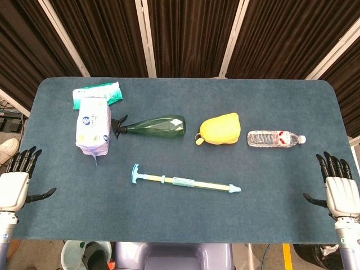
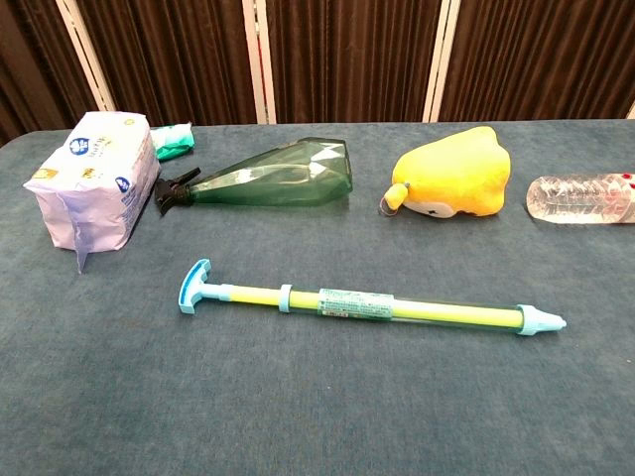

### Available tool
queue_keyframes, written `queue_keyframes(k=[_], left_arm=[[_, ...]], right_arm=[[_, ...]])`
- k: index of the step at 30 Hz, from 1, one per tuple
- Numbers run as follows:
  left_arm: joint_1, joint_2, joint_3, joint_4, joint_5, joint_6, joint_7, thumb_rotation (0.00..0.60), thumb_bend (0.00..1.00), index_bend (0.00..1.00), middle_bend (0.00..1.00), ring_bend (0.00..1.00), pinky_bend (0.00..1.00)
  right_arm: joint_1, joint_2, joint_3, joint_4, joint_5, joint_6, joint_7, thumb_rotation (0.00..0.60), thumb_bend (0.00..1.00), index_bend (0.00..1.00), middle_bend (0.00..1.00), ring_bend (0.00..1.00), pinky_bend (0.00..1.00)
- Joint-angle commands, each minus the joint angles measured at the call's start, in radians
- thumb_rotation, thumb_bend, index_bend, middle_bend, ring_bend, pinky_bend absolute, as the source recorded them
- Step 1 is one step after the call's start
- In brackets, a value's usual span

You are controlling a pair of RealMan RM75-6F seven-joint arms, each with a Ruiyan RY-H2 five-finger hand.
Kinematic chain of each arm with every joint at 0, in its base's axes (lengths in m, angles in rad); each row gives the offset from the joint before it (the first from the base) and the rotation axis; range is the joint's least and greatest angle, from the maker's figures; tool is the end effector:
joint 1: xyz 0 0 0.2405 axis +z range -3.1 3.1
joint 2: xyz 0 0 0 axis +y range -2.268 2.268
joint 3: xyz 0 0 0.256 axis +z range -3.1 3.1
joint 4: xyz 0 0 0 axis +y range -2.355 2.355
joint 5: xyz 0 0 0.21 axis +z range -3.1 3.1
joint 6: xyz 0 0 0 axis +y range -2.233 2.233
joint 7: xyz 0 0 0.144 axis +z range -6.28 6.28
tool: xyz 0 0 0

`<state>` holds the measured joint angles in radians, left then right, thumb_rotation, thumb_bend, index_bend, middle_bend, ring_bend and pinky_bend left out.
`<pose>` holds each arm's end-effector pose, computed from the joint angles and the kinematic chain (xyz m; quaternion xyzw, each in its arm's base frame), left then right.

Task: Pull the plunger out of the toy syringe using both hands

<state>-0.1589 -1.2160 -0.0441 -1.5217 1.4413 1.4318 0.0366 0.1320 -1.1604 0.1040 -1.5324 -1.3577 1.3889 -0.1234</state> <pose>-0.3168 0.2041 0.1313 -0.6064 -0.3879 -0.3747 0.5843 -0.3335 -0.2077 0.1573 0.5918 -0.3741 0.3221 0.6372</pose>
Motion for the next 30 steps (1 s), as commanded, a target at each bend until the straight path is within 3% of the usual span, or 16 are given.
queue_keyframes(k=[1,11,19,24,30], left_arm=[[0.002,0.003,-0.001,-0.003,0.002,0.003,-0.004,0.6,0.08,0.0,0.0,0.0,0.0],[0.002,0.001,-0.003,-0.019,0.035,0.027,0.003,0.6,0.08,0.0,0.0,0.0,0.0],[0.004,0.002,0.005,-0.029,0.066,0.041,-0.003,0.6,0.08,0.0,0.0,0.0,0.0],[-0.003,-0.005,0.005,-0.035,0.074,0.036,0.005,0.6,0.08,0.0,0.0,0.0,0.0],[-0.009,-0.004,0.007,-0.029,0.067,0.013,0.004,0.6,0.08,0.0,0.0,0.0,0.0]], right_arm=[[0.0,-0.001,-0.003,0.0,0.0,-0.003,-0.004,0.6,0.07,0.0,0.0,0.0,0.0],[0.001,-0.016,-0.005,0.007,-0.006,-0.003,-0.007,0.6,0.07,0.02,0.0,0.0,0.0],[0.011,-0.092,-0.015,0.022,-0.044,0.01,-0.011,0.6,0.16,0.39,0.0,0.0,0.0],[0.046,-0.187,-0.035,0.043,-0.045,-0.053,-0.084,0.6,0.2,0.48,0.0,0.0,0.0],[0.083,-0.29,-0.037,0.054,-0.051,-0.088,-0.166,0.6,0.23,0.5,0.0,0.0,0.0]])
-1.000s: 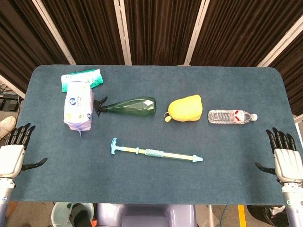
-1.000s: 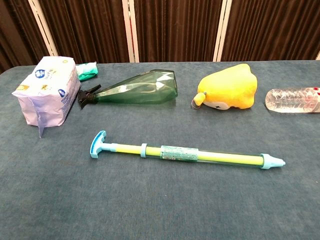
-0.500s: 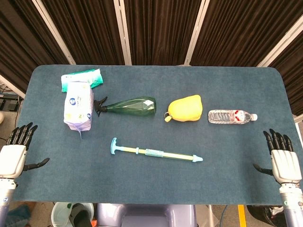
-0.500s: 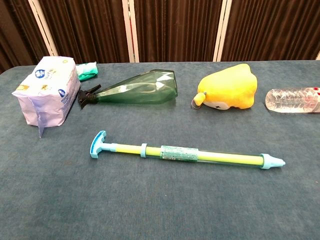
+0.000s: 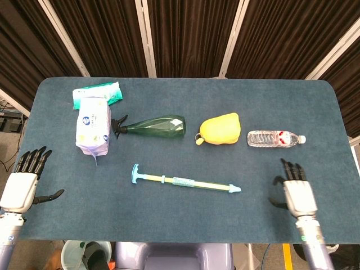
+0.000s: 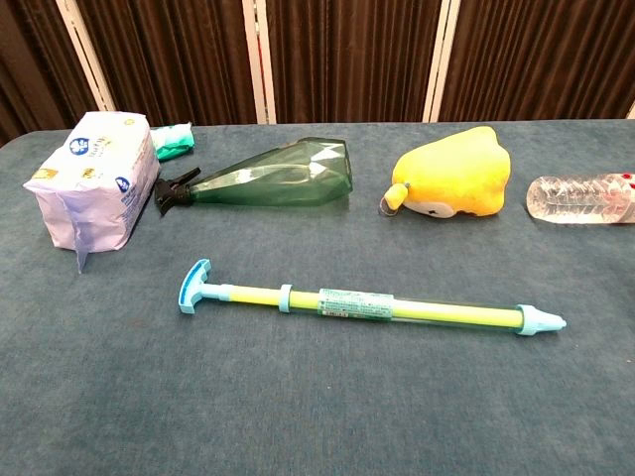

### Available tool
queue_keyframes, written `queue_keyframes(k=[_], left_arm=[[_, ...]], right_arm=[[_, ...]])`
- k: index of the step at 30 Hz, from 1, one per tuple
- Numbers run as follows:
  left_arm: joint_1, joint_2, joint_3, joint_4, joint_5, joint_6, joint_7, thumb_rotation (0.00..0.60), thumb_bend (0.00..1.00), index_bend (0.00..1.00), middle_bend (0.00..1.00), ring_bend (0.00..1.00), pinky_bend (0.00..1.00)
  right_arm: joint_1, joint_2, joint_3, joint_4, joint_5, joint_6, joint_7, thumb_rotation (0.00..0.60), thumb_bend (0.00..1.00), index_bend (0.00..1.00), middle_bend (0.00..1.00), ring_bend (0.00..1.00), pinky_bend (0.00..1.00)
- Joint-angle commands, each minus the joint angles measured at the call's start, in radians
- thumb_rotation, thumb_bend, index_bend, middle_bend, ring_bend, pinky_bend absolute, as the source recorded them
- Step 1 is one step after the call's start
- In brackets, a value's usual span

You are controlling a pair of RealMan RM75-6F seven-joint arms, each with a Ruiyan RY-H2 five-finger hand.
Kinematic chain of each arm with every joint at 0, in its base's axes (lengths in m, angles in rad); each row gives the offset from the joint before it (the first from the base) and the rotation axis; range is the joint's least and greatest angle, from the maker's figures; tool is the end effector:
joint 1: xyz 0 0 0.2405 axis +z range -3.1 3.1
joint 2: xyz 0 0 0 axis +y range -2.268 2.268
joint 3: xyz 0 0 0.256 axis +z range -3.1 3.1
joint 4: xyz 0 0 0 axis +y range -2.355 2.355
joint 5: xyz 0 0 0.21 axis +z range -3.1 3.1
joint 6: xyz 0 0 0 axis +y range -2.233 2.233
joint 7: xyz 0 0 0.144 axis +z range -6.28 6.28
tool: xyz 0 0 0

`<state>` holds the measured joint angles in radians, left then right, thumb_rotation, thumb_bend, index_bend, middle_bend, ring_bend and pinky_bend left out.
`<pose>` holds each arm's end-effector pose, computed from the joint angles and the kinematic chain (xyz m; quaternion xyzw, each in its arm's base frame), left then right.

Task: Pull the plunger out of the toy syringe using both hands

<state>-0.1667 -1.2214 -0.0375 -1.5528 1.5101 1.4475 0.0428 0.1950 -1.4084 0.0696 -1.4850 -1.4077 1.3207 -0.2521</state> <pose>-0.2989 0.2035 0.1239 -0.6231 -0.3753 -0.3992 0.5581 -0.2971 -0.2159 0.0594 0.6434 -0.3919 0.3360 0.5653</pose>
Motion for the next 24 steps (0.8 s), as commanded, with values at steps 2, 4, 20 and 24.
queue_keyframes(k=[2,4,20,24], left_arm=[[-0.002,0.002,0.002,0.005,0.0,-0.006,-0.008,0.6,0.08,0.0,0.0,0.0,0.0],[-0.003,0.004,0.005,0.008,0.0,-0.011,-0.013,0.6,0.08,0.0,0.0,0.0,0.0],[0.004,0.017,-0.003,0.015,0.006,0.012,-0.039,0.6,0.08,0.0,0.0,0.0,0.0],[0.007,0.018,-0.011,0.017,-0.002,0.018,-0.055,0.6,0.08,0.0,0.0,0.0,0.0]], right_arm=[[0.029,-0.069,-0.002,0.01,0.005,-0.033,-0.062,0.6,0.24,0.51,0.0,0.0,0.0],[0.037,-0.092,-0.002,0.014,0.012,-0.044,-0.082,0.6,0.24,0.52,0.0,0.0,0.0],[0.089,-0.22,0.014,0.033,0.002,-0.061,-0.179,0.6,0.25,0.49,0.0,0.0,0.0],[0.102,-0.248,0.025,0.042,0.019,-0.077,-0.181,0.6,0.25,0.47,0.0,0.0,0.0]])
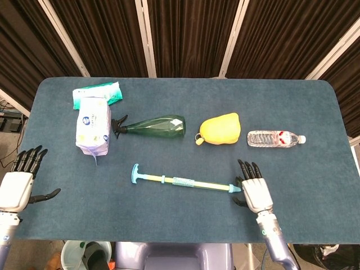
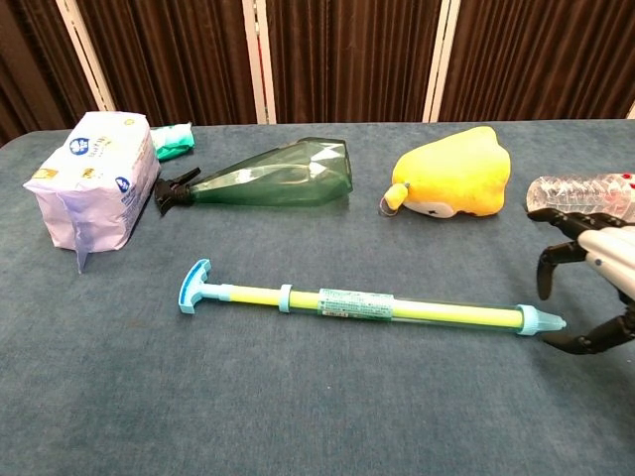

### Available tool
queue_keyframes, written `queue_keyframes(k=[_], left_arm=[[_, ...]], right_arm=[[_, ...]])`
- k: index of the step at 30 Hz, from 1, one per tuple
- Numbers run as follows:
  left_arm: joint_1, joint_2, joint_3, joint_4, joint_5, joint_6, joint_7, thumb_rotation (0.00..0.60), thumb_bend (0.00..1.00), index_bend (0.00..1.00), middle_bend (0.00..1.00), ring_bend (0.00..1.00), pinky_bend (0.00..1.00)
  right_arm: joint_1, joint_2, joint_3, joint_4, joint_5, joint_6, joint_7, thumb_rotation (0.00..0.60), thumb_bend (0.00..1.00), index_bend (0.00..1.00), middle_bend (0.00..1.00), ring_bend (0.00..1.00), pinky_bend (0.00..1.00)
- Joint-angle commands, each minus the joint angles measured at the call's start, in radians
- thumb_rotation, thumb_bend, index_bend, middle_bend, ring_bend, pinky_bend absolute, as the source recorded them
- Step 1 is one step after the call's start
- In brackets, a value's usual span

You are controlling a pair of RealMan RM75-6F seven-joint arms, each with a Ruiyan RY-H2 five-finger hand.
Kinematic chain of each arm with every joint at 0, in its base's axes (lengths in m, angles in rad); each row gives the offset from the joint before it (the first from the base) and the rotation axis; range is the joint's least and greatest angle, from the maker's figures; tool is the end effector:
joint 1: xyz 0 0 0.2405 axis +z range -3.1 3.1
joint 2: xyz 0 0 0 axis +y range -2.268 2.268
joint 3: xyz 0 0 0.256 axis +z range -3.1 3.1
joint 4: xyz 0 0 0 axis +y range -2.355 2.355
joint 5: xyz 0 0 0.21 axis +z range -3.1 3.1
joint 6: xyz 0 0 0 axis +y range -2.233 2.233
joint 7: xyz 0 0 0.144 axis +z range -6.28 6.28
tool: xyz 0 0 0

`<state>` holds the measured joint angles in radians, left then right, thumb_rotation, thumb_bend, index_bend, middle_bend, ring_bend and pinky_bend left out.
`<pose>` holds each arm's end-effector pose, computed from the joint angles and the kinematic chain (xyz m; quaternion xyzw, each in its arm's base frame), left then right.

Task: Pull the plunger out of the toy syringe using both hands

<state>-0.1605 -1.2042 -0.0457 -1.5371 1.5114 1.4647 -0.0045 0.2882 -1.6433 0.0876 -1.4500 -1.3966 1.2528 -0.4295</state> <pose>-0.3034 0.2042 0.1344 -0.6129 -0.3746 -0.4097 0.5623 -0.2358 -0.2327 -0.0189 0.6837 -0.3787 0.3536 0.5140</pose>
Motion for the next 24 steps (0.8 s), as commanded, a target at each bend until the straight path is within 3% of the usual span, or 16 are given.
queue_keyframes(k=[1,24], left_arm=[[0.0,0.001,-0.004,0.003,-0.005,-0.001,-0.009,0.6,0.08,0.0,0.0,0.0,0.0],[-0.008,-0.004,-0.009,0.016,-0.024,-0.028,-0.009,0.6,0.08,0.0,0.0,0.0,0.0]], right_arm=[[0.014,-0.019,0.007,0.01,0.009,-0.014,-0.007,0.6,0.25,0.47,0.0,0.0,0.0],[0.073,-0.106,0.02,0.084,0.037,-0.078,0.009,0.6,0.33,0.48,0.0,0.0,0.0]])
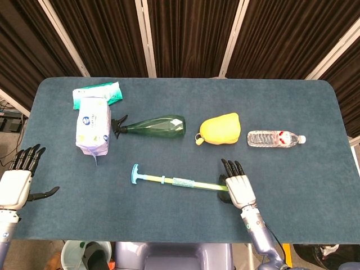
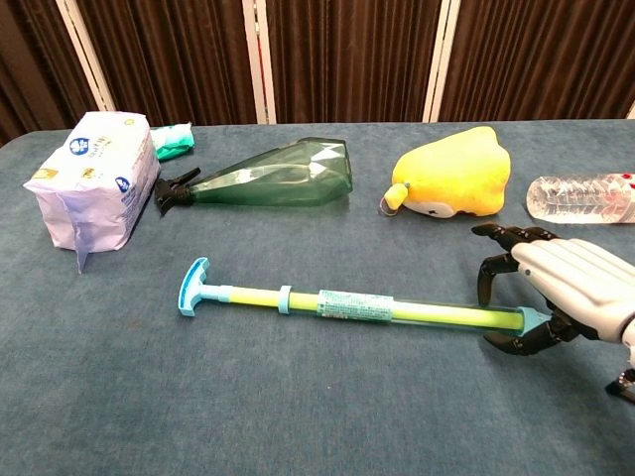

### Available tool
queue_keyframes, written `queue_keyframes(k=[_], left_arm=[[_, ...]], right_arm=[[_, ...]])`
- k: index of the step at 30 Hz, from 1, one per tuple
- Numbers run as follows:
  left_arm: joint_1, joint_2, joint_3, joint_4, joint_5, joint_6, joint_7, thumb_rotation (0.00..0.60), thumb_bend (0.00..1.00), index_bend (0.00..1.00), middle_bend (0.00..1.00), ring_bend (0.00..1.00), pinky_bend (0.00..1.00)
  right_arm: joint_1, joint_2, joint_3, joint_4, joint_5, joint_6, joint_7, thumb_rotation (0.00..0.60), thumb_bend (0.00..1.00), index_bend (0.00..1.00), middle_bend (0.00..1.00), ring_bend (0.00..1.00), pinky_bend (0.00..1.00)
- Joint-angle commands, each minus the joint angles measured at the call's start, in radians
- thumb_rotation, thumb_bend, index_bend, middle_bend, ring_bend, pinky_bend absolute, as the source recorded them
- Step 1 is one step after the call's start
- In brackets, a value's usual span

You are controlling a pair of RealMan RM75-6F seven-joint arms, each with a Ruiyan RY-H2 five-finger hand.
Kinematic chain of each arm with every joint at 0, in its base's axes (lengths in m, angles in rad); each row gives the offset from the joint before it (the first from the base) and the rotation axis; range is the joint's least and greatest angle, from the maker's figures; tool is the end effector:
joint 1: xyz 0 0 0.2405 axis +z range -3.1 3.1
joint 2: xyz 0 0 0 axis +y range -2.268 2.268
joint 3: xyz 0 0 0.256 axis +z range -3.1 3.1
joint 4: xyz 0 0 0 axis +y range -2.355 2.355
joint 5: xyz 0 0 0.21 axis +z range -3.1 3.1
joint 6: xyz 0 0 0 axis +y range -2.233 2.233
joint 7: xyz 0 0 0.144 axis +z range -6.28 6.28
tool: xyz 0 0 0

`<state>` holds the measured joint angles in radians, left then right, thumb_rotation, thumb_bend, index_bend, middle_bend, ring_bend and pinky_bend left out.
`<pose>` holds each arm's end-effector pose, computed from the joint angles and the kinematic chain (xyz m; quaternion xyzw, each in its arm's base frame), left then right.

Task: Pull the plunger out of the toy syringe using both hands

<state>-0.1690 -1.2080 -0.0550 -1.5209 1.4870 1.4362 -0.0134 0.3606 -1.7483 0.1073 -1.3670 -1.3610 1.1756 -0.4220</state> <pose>-0.3085 0.2094 0.1337 -0.6107 -0.3826 -0.4016 0.5651 -0.2155 -0.2485 -0.0542 0.6996 -0.3897 0.3566 0.4811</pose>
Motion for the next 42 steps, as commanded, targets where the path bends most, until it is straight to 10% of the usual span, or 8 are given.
queue_keyframes(k=[1,13,21,42], left_arm=[[0.0,0.0,0.001,0.0,0.0,0.0,0.0,0.6,0.08,0.0,0.0,0.0,0.0],[-0.011,-0.029,0.001,0.022,0.016,-0.004,0.015,0.6,0.15,0.09,0.05,0.0,0.0],[-0.116,-0.269,-0.049,0.246,0.031,-0.08,-0.205,0.6,0.29,0.33,0.09,0.0,0.0],[-0.347,-0.592,-0.087,0.447,0.051,-0.272,-0.266,0.6,0.1,0.33,0.09,0.0,0.0]], right_arm=[[0.002,-0.002,0.0,0.002,0.002,-0.001,0.003,0.6,0.34,0.49,0.0,0.0,0.0],[0.009,-0.011,-0.007,0.028,0.009,-0.013,0.028,0.6,0.38,0.61,0.04,0.0,0.0],[0.013,-0.005,-0.012,0.01,0.003,-0.013,0.047,0.6,0.39,0.61,0.04,0.0,0.0],[0.017,0.026,0.0,-0.03,0.004,0.007,0.064,0.6,0.39,0.61,0.04,0.0,0.0]])
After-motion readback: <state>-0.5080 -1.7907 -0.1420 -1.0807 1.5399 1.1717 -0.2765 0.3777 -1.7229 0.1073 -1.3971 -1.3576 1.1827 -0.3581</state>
